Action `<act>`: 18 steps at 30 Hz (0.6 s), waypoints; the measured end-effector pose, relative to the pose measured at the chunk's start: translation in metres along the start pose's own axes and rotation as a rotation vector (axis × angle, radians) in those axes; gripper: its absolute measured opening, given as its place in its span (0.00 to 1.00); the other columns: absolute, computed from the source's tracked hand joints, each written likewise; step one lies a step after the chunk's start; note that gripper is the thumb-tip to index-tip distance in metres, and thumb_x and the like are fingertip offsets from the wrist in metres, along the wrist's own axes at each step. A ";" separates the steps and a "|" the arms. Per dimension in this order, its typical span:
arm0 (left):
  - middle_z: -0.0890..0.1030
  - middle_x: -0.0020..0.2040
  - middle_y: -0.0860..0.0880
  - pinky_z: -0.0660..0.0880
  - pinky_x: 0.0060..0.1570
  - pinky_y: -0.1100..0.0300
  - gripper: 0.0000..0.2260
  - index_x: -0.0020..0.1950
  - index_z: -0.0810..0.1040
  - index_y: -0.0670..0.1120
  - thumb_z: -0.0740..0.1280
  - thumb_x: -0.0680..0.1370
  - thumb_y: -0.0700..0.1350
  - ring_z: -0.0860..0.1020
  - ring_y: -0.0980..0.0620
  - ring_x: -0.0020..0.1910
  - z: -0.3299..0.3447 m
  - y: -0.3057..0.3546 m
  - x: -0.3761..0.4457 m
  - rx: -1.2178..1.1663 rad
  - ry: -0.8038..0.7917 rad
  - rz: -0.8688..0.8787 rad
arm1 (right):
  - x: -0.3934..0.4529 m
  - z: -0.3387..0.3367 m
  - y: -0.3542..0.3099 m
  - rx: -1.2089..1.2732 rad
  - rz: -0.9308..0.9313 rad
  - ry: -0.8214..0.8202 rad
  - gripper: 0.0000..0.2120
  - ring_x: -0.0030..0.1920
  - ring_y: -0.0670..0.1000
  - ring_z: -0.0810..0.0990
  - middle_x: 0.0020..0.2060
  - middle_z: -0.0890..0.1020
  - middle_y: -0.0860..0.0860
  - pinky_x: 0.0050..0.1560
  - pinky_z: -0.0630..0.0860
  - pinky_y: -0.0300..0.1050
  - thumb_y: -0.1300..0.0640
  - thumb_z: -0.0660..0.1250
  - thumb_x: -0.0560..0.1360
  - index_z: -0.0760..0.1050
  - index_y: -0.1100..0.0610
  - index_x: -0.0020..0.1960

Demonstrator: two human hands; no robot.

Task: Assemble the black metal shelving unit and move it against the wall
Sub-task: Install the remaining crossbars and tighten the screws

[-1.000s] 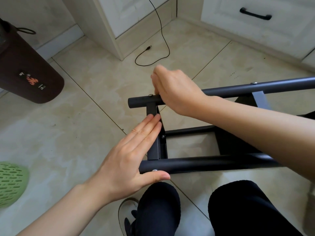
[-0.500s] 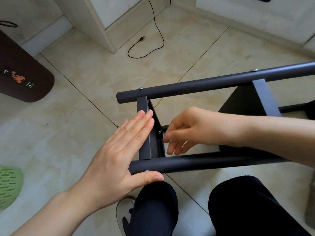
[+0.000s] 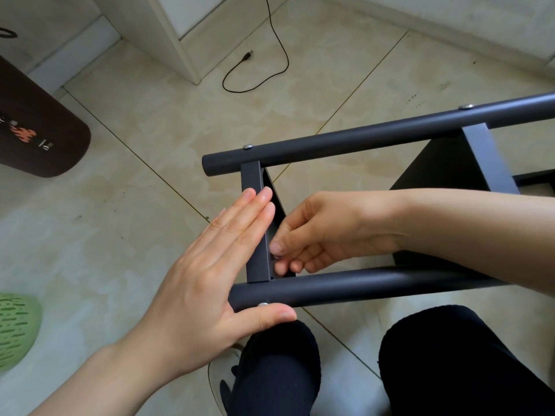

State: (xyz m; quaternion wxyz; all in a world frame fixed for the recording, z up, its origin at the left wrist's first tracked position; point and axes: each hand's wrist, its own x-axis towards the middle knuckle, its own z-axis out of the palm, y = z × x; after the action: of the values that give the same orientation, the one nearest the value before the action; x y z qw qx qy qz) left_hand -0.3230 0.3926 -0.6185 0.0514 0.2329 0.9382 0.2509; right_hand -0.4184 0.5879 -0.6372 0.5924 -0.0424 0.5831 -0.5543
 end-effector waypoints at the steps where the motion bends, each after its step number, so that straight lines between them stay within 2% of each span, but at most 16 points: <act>1: 0.59 0.81 0.50 0.57 0.76 0.53 0.42 0.79 0.61 0.42 0.65 0.74 0.66 0.54 0.53 0.81 0.000 0.000 0.000 0.000 0.000 -0.001 | 0.000 -0.001 -0.001 0.028 0.009 -0.012 0.04 0.35 0.45 0.82 0.41 0.86 0.55 0.40 0.79 0.35 0.60 0.68 0.78 0.80 0.60 0.46; 5: 0.60 0.81 0.49 0.58 0.76 0.52 0.42 0.79 0.62 0.40 0.65 0.74 0.66 0.54 0.53 0.81 0.000 0.000 0.001 0.008 0.008 0.003 | -0.003 -0.006 -0.004 0.138 0.057 -0.045 0.04 0.37 0.47 0.83 0.43 0.86 0.57 0.40 0.80 0.36 0.63 0.65 0.79 0.79 0.61 0.49; 12: 0.60 0.81 0.48 0.58 0.76 0.52 0.44 0.79 0.61 0.40 0.66 0.73 0.67 0.55 0.53 0.81 0.000 0.000 0.002 0.001 0.013 0.015 | -0.001 -0.004 -0.002 0.157 0.055 -0.044 0.11 0.34 0.47 0.82 0.42 0.86 0.58 0.38 0.79 0.36 0.64 0.61 0.81 0.80 0.58 0.45; 18: 0.60 0.81 0.48 0.56 0.77 0.53 0.44 0.79 0.61 0.40 0.66 0.73 0.67 0.54 0.53 0.81 0.001 -0.001 0.003 -0.006 0.018 0.013 | -0.002 -0.003 -0.001 0.133 0.038 -0.047 0.05 0.37 0.48 0.84 0.44 0.86 0.59 0.40 0.81 0.38 0.64 0.64 0.80 0.79 0.61 0.50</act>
State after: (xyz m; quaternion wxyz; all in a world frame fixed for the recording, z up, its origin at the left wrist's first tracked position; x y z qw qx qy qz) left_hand -0.3256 0.3938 -0.6197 0.0421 0.2365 0.9363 0.2561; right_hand -0.4208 0.5907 -0.6363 0.6178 -0.0049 0.5314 -0.5795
